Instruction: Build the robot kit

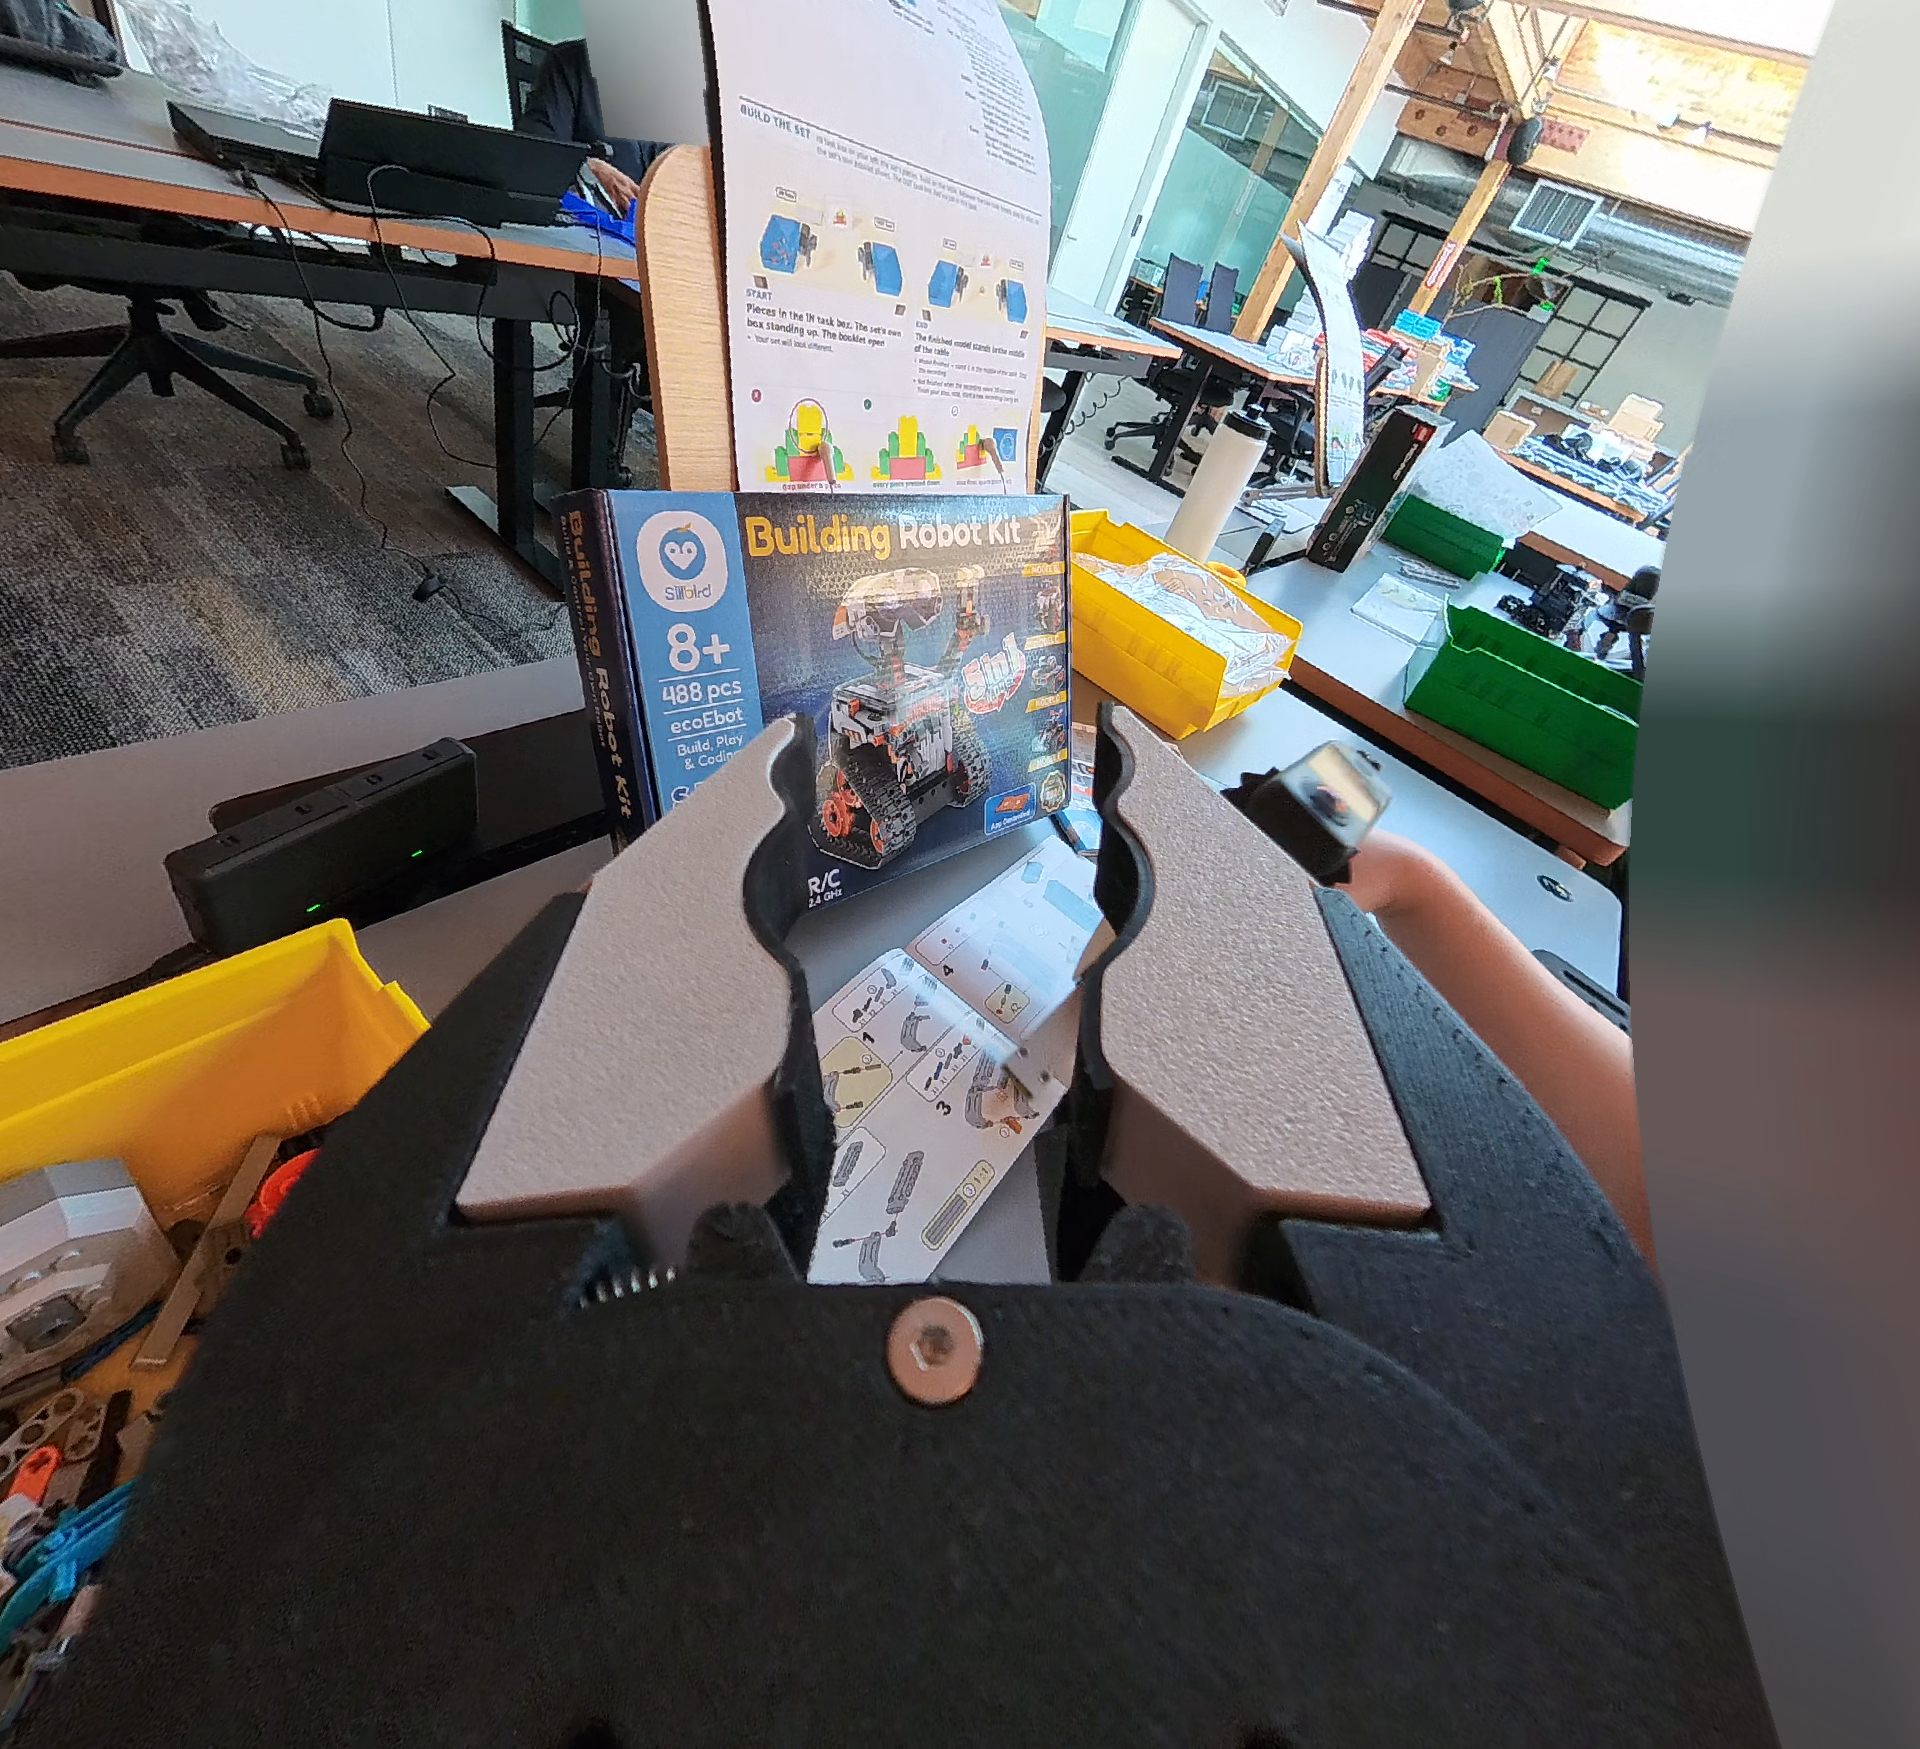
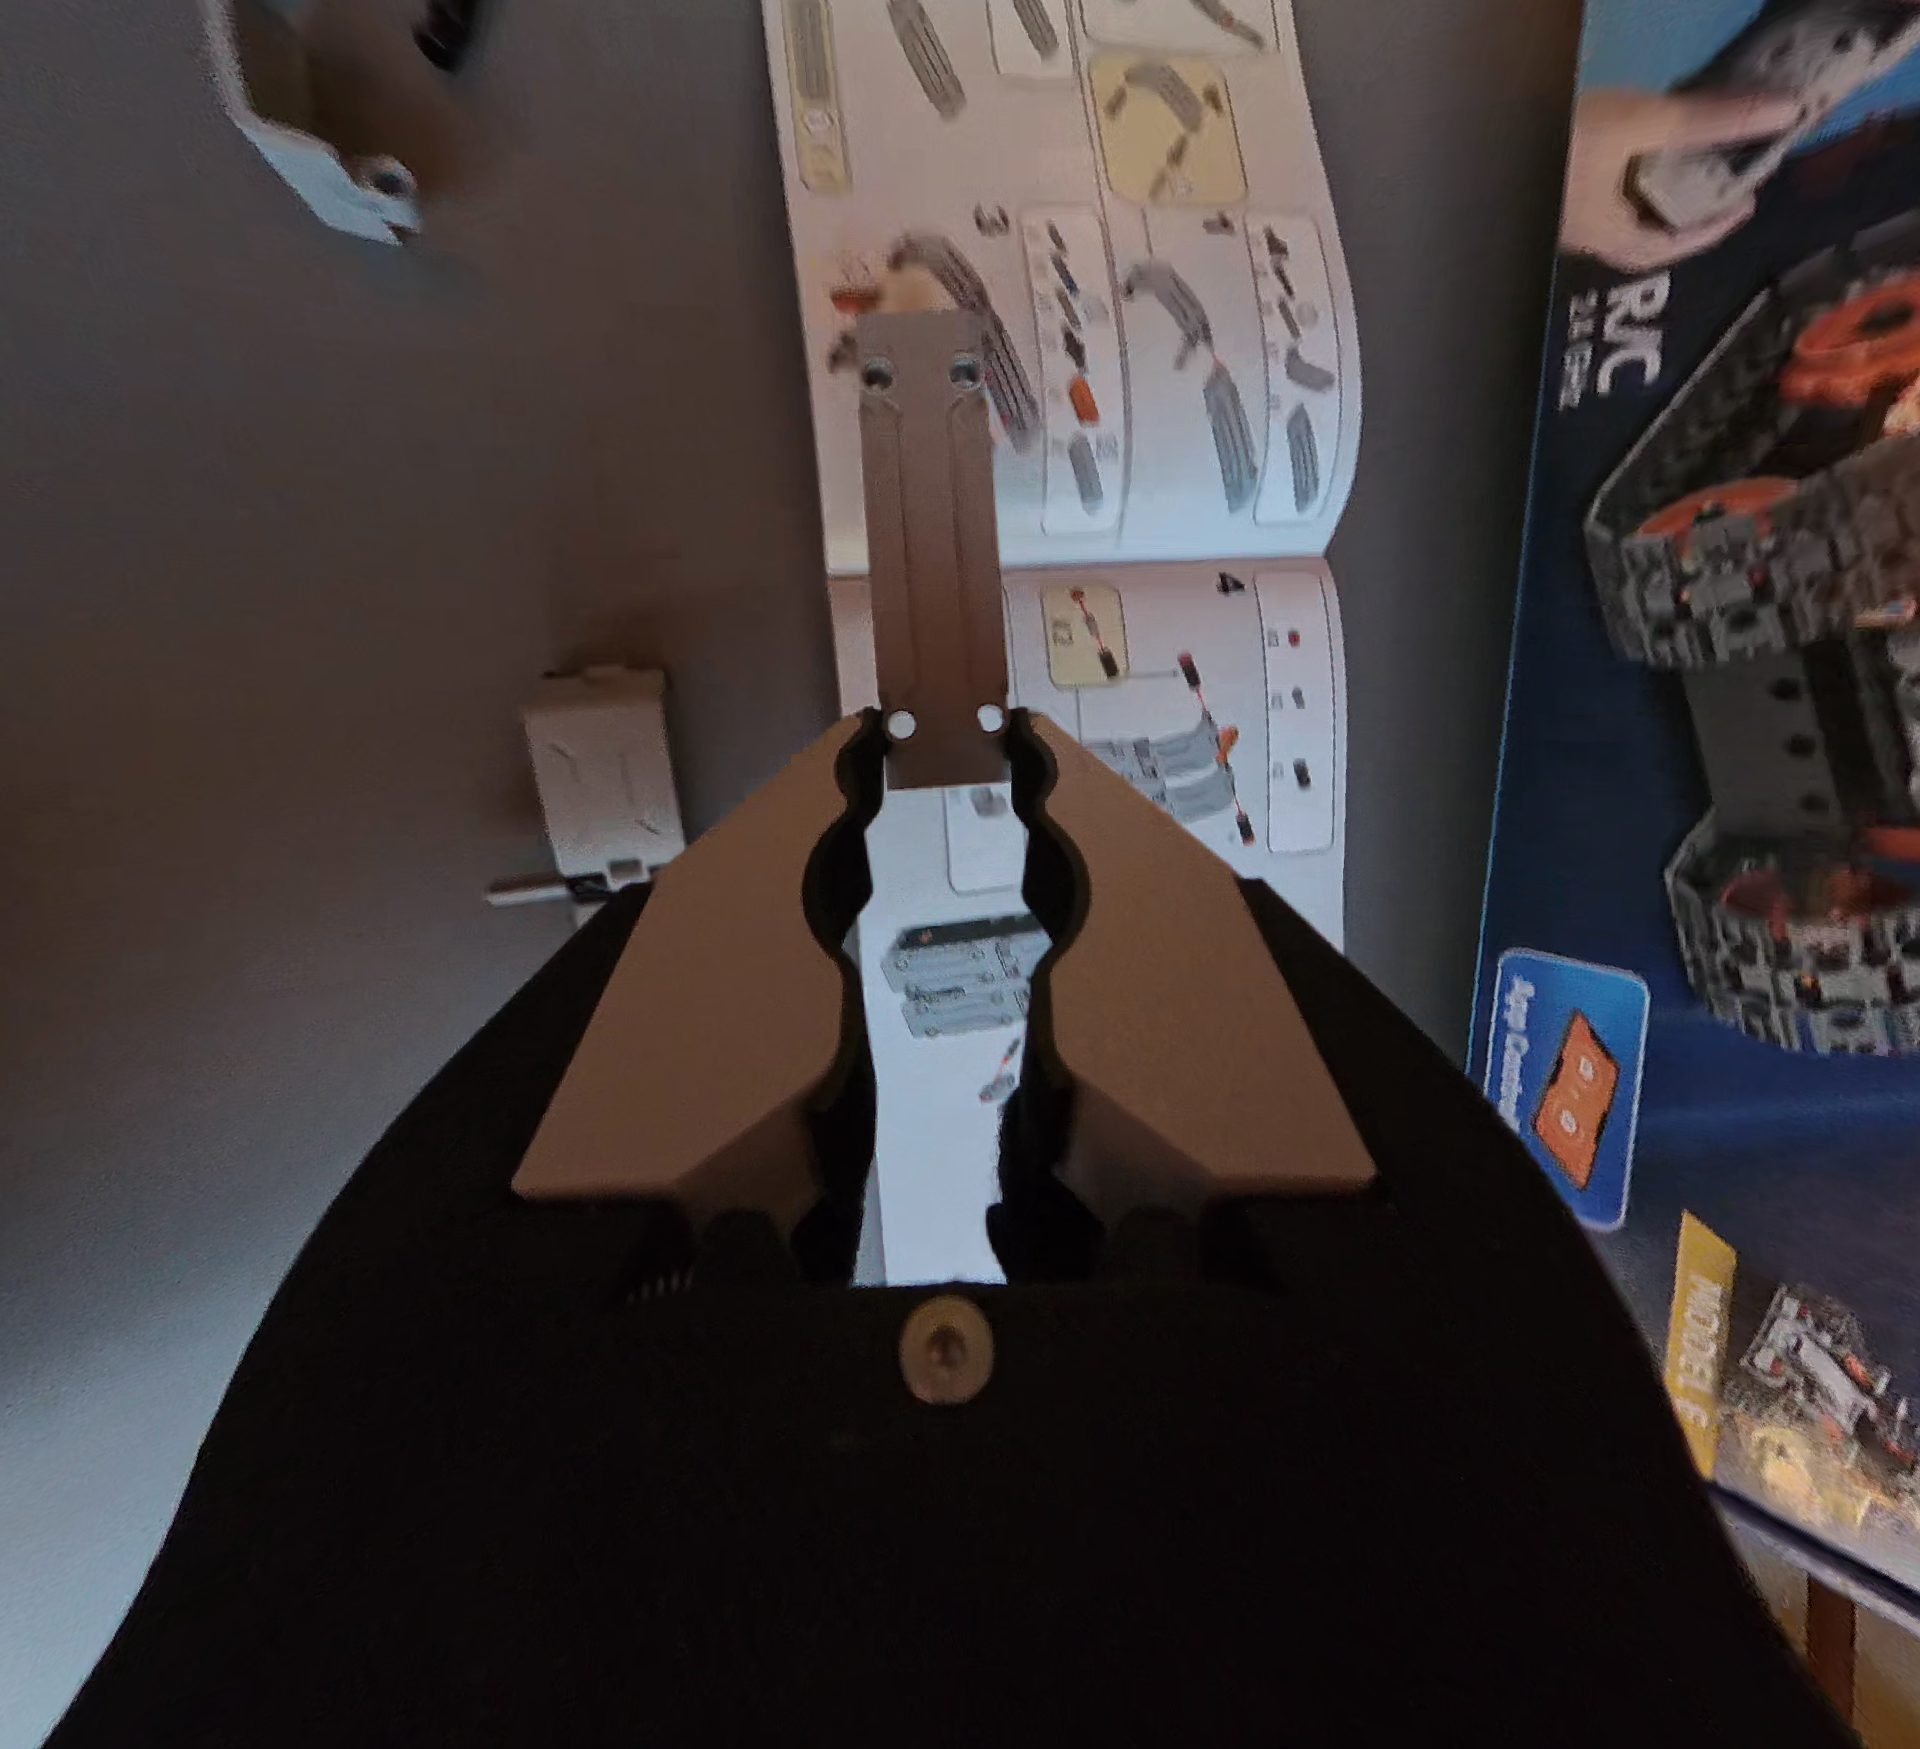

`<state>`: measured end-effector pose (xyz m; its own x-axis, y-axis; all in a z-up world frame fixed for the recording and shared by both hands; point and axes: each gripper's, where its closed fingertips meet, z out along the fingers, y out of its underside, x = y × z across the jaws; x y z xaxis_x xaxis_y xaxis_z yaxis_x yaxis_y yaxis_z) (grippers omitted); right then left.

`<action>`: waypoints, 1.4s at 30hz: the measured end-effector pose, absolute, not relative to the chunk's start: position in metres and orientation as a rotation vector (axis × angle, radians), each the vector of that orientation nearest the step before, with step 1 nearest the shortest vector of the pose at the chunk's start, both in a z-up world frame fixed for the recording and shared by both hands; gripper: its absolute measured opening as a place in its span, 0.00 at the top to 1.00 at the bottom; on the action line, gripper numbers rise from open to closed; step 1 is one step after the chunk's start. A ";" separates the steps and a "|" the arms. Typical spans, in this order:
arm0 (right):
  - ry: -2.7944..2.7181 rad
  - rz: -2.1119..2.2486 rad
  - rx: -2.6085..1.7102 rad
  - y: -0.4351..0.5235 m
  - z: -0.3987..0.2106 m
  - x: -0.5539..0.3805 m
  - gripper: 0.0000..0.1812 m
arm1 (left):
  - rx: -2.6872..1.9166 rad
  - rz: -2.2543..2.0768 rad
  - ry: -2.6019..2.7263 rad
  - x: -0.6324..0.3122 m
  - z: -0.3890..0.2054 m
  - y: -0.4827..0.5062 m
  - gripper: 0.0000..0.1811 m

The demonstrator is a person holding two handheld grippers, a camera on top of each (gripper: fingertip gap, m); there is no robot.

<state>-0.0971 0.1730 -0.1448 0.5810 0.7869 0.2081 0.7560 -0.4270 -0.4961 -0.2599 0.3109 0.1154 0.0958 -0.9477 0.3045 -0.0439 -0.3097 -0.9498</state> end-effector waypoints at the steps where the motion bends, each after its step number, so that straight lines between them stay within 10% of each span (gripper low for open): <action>1: -1.247 0.095 -2.237 0.173 -0.140 -0.107 0.88 | -1.522 -1.337 1.023 -0.260 0.115 0.311 0.71; 42: -1.374 0.388 -2.408 0.149 -0.174 -0.169 0.85 | -1.530 -1.337 1.045 -0.260 0.113 0.308 0.71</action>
<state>-0.1688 0.1490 -0.1742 0.4946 0.8665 -0.0673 0.7735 -0.4742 -0.4205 -0.2599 0.3083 0.1129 0.0870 -0.9491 0.3029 -0.0648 -0.3088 -0.9489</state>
